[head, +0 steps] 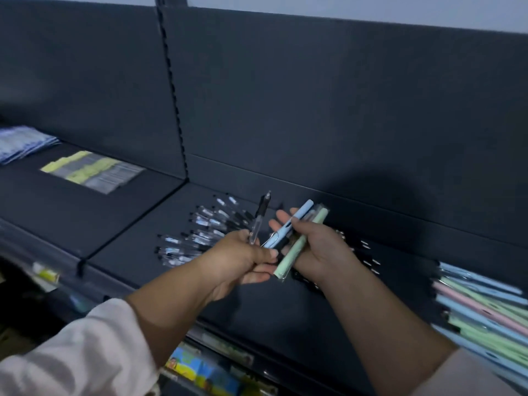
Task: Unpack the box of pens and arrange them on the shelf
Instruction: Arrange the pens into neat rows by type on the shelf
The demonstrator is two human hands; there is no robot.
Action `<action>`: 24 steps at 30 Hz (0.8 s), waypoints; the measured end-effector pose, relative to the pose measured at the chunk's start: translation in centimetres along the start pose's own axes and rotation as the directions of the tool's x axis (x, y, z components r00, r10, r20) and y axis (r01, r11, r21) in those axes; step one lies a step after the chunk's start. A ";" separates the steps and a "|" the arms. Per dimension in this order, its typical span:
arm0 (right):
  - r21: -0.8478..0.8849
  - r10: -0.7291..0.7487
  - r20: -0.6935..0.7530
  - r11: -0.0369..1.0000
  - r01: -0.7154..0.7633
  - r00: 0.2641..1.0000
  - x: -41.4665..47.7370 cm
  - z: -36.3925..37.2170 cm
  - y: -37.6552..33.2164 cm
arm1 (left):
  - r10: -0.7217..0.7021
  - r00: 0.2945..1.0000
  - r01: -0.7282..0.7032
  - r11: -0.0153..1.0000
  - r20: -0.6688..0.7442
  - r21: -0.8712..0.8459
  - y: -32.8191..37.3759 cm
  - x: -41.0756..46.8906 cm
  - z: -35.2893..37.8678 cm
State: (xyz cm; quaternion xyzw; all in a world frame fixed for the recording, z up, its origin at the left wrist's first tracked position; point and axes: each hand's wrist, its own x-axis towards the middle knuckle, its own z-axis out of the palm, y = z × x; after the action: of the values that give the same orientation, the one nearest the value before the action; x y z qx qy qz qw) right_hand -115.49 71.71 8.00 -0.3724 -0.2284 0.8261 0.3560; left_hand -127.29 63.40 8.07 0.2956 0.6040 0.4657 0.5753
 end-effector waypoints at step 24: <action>-0.964 -0.293 0.260 -0.137 0.229 0.920 7.7 9.8 5.6 | -0.001 0.944 -0.039 0.993 -0.331 -0.114 -0.2 -2.2 -17.5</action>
State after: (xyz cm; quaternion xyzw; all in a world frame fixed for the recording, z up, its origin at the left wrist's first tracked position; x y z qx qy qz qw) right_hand -129.12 72.86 6.95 -0.4764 -0.8169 0.2971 0.1321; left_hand -143.91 57.46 7.16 0.1843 0.6599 0.5496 0.4779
